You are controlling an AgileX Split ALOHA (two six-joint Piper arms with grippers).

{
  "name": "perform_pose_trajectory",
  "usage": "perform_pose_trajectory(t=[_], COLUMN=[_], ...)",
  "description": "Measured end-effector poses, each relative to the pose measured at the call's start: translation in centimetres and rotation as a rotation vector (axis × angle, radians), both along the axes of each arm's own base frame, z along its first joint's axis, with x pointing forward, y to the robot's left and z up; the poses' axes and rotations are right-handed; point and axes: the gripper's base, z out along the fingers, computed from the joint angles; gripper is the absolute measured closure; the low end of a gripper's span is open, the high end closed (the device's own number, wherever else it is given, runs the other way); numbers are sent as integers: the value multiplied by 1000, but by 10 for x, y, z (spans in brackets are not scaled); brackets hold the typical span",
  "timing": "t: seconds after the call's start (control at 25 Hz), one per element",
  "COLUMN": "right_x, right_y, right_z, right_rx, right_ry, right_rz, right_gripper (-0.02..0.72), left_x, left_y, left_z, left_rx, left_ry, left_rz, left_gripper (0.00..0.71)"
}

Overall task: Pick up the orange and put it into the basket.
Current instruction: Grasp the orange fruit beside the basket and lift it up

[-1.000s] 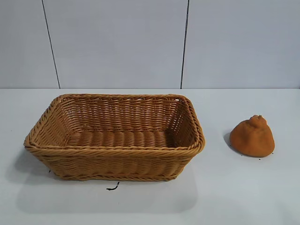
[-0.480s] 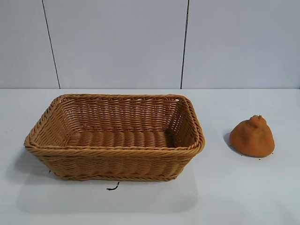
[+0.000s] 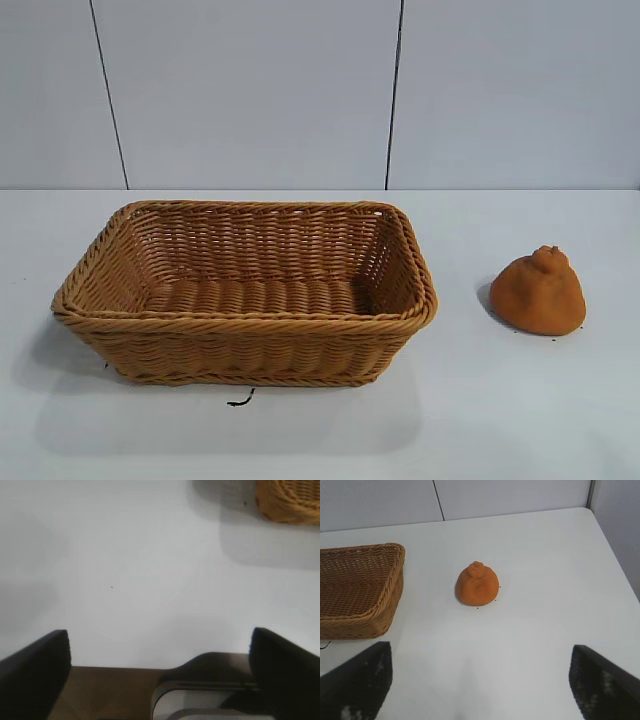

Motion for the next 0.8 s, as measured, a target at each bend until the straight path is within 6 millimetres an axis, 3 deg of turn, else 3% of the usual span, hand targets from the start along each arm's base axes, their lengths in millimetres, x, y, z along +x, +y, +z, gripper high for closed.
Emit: perform_pose_trajectory(t=[0.8], right_x=[0], right_y=[1], right_z=[2], right_rx=[9], right_ry=[-5], right_rz=[6], right_gripper=[45], left_x=[-79], left_y=[-6], left_z=[16], left_rx=[26], left_ry=[-519], left_rz=[-63], left_gripper=[15])
